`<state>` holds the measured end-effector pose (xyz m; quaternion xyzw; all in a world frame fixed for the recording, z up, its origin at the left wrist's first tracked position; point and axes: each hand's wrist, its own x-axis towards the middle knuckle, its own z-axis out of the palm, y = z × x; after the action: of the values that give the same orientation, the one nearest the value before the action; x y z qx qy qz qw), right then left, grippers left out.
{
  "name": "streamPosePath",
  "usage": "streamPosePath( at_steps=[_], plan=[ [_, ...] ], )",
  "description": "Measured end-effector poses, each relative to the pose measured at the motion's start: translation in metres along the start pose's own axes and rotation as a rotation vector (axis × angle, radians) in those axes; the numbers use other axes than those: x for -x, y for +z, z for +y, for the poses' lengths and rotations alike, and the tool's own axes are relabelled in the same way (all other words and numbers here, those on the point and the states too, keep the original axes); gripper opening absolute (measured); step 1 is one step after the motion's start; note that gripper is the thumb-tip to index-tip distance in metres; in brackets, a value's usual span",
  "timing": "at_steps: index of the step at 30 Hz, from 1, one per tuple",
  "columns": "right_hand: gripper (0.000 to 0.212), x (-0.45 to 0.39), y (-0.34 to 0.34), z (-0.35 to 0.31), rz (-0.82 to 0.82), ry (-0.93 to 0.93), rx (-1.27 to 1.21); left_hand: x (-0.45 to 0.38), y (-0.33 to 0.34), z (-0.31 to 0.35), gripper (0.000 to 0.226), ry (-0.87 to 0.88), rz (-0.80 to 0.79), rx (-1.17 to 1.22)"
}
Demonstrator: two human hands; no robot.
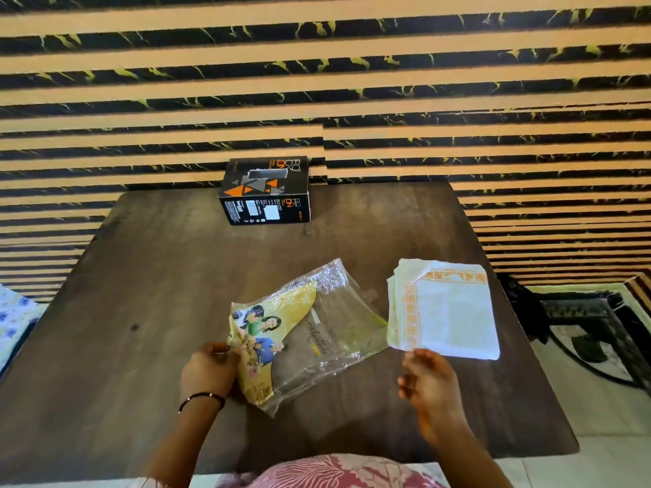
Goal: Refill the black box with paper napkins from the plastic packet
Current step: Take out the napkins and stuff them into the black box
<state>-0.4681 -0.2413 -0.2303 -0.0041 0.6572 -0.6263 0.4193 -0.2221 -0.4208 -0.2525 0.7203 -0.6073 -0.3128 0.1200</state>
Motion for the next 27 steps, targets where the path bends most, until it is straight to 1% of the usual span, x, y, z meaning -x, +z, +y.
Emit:
streamPosePath(
  at_steps=[1, 3, 4, 5, 7, 8, 9, 10, 11, 12, 14, 15, 17, 19, 22, 23, 25, 27],
  plan=[
    [0.013, 0.004, 0.012, 0.001, -0.057, -0.087, 0.079, 0.001, -0.001, -0.002, 0.029, 0.041, 0.006, -0.092],
    [0.011, 0.008, 0.034, 0.003, -0.206, -0.220, 0.323, 0.004, 0.000, -0.002, 0.045, 0.145, 0.077, -0.244],
    [0.012, 0.008, 0.045, 0.007, -0.273, -0.255, 0.461, 0.004, 0.000, 0.000, 0.053, 0.235, 0.115, -0.322],
    [0.017, 0.008, 0.055, 0.011, -0.323, -0.274, 0.587, 0.004, 0.001, 0.003, 0.061, 0.368, 0.125, -0.406],
    [0.028, 0.009, 0.073, 0.023, -0.358, -0.304, 0.781, 0.002, 0.002, 0.006, 0.077, 0.670, 0.055, -0.575],
    [0.033, 0.009, 0.080, 0.029, -0.351, -0.331, 0.867, -0.002, 0.003, 0.006, 0.084, 0.784, 0.013, -0.649],
    [0.038, 0.011, 0.090, 0.034, -0.343, -0.353, 0.959, -0.007, 0.001, 0.004, 0.088, 0.843, -0.026, -0.705],
    [0.044, 0.013, 0.098, 0.037, -0.323, -0.374, 1.036, -0.011, -0.002, 0.001, 0.091, 0.846, -0.088, -0.747],
    [0.048, 0.017, 0.109, 0.039, -0.297, -0.399, 1.085, -0.013, -0.008, -0.004, 0.091, 0.811, -0.151, -0.770],
    [0.051, 0.021, 0.118, 0.042, -0.270, -0.433, 1.104, -0.015, -0.012, -0.010, 0.085, 0.769, -0.182, -0.772],
    [0.056, 0.031, 0.139, 0.047, -0.214, -0.499, 1.100, -0.020, -0.020, -0.027, 0.067, 0.683, -0.184, -0.713],
    [0.057, 0.036, 0.149, 0.050, -0.194, -0.524, 1.104, -0.021, -0.024, -0.035, 0.062, 0.614, -0.191, -0.680],
    [0.059, 0.046, 0.172, 0.058, -0.178, -0.576, 1.136, -0.023, -0.039, -0.053, 0.060, 0.518, -0.161, -0.632],
    [0.060, 0.057, 0.195, 0.068, -0.203, -0.646, 1.181, -0.023, -0.058, -0.065, 0.059, 0.454, -0.155, -0.670],
    [0.059, 0.066, 0.229, 0.085, -0.222, -0.757, 1.277, -0.033, -0.088, -0.073, 0.047, 0.343, -0.214, -0.743],
    [0.060, 0.067, 0.239, 0.090, -0.229, -0.780, 1.316, -0.038, -0.095, -0.073, 0.043, 0.321, -0.224, -0.751],
    [0.058, 0.070, 0.265, 0.100, -0.255, -0.811, 1.367, -0.048, -0.115, -0.078, 0.043, 0.323, -0.197, -0.784],
    [0.056, 0.069, 0.286, 0.108, -0.296, -0.801, 1.396, -0.060, -0.125, -0.082, 0.043, 0.416, -0.113, -0.757]
  ],
)
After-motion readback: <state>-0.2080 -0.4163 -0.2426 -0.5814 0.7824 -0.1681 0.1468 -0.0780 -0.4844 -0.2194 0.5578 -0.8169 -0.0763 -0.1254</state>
